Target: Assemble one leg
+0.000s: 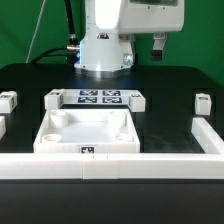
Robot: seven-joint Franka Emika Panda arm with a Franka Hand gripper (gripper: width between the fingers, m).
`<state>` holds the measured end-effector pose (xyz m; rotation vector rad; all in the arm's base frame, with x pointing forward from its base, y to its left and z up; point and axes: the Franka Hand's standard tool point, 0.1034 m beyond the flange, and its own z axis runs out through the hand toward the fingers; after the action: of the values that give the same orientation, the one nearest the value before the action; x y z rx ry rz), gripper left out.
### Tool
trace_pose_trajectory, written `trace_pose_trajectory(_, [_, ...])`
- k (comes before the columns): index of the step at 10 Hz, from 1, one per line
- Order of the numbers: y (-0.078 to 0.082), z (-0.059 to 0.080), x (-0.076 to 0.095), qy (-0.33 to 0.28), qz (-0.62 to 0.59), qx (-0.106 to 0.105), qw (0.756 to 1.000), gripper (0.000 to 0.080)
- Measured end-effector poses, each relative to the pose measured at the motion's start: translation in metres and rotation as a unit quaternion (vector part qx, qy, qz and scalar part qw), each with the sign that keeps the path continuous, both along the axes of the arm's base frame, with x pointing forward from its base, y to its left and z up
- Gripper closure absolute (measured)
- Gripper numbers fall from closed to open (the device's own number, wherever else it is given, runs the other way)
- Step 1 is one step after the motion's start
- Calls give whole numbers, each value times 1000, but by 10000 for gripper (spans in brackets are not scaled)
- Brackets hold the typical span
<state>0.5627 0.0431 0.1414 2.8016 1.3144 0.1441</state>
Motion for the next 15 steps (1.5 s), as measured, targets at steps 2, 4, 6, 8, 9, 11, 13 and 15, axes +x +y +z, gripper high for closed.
trace_pose_trajectory(2, [0, 0, 1, -6, 0, 1, 1000, 150])
trace_pose_trajectory(4, [0, 0, 0, -6, 0, 1, 1000, 150])
trace_pose_trajectory(6, [0, 0, 0, -6, 0, 1, 1000, 150])
trace_pose_trajectory(8, [0, -1, 0, -5, 0, 1, 1000, 150])
trace_pose_trajectory(9, [-1, -1, 0, -8, 13, 0, 1000, 150])
trace_pose_trajectory(11, [-17, -11, -14, -12, 115, -12, 993, 150])
trace_pose_trajectory(13, [-28, -19, -23, -3, 188, -21, 982, 150])
trace_pose_trajectory(15, [-27, -19, -23, -3, 175, -19, 984, 150])
